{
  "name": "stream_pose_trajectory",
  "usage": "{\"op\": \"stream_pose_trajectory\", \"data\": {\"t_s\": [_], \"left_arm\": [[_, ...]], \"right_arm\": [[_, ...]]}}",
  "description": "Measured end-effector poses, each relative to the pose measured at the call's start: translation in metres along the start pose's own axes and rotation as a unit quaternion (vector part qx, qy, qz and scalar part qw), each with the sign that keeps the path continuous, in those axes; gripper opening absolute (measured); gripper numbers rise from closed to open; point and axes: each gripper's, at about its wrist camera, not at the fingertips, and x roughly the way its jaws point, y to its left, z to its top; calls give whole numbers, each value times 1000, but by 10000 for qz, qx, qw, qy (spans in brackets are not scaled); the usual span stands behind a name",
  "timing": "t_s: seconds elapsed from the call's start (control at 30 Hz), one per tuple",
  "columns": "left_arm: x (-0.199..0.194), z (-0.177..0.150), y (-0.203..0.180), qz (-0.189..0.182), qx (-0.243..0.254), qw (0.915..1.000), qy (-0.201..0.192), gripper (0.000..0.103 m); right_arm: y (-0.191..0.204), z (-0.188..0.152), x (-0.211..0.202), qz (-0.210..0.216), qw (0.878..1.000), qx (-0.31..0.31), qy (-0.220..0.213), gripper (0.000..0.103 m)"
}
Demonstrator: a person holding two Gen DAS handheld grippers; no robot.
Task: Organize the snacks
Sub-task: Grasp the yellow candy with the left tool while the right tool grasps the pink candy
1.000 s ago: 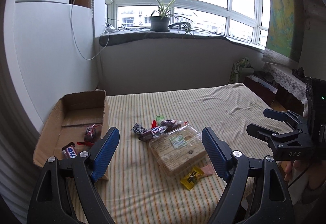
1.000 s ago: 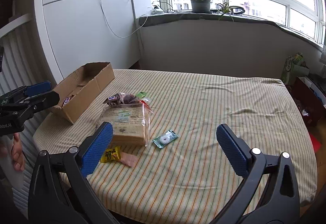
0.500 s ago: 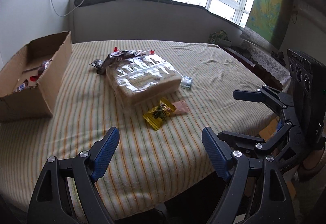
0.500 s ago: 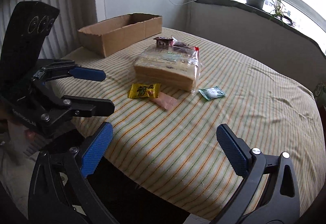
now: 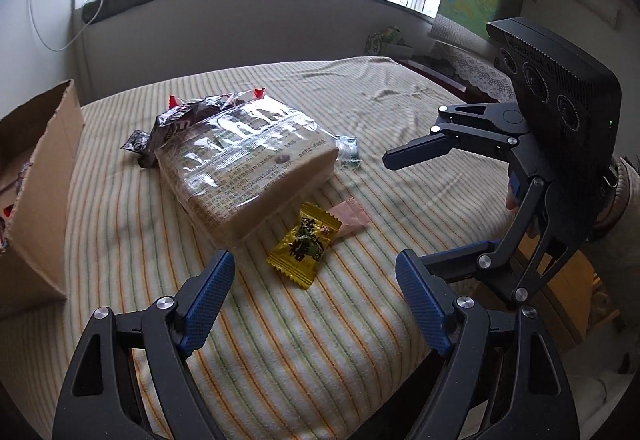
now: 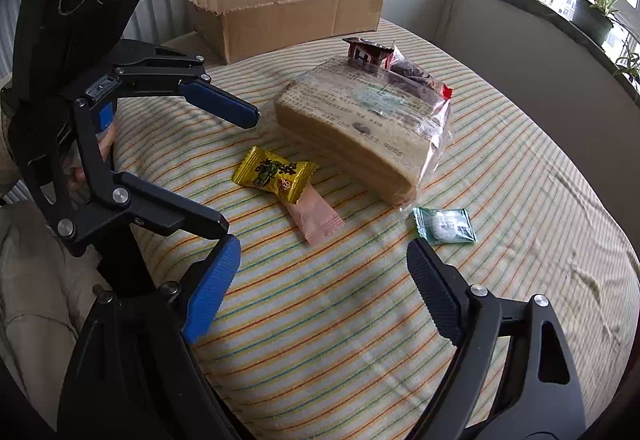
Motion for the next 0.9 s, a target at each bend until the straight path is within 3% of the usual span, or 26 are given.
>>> {"op": "stream_pose_trajectory", "data": {"t_s": [0.07, 0.17, 0.23, 0.3, 0.4, 0.47, 0.53, 0.6, 0.9], "left_arm": [[4, 2, 1, -15, 77, 10000, 8, 81], [10, 4, 8, -29, 64, 10000, 61, 70], [14, 6, 15, -56, -27, 9999, 107, 53], [16, 6, 18, -29, -15, 9999, 101, 44], [17, 7, 17, -53, 23, 9999, 86, 42], [17, 6, 16, 10, 58, 9999, 86, 38], [17, 6, 16, 96, 47, 9999, 84, 23], [15, 4, 17, 93, 22, 9999, 68, 23], [4, -4, 22, 112, -316, 9994, -71, 23]], "right_arm": [[-2, 4, 8, 141, 9998, -86, 64, 82], [-6, 9, 15, 365, 9993, -122, 17, 79], [-7, 12, 18, 460, 9989, -125, -3, 77], [-7, 15, 20, 541, 9984, -165, -9, 73], [-5, 20, 21, 634, 9977, -225, 48, 56], [-1, 23, 21, 621, 9977, -272, 100, 37], [3, 24, 19, 541, 9980, -291, 140, 27], [8, 23, 18, 436, 9986, -265, 170, 21], [11, 14, 7, 79, 9985, 548, -49, 20]]}}
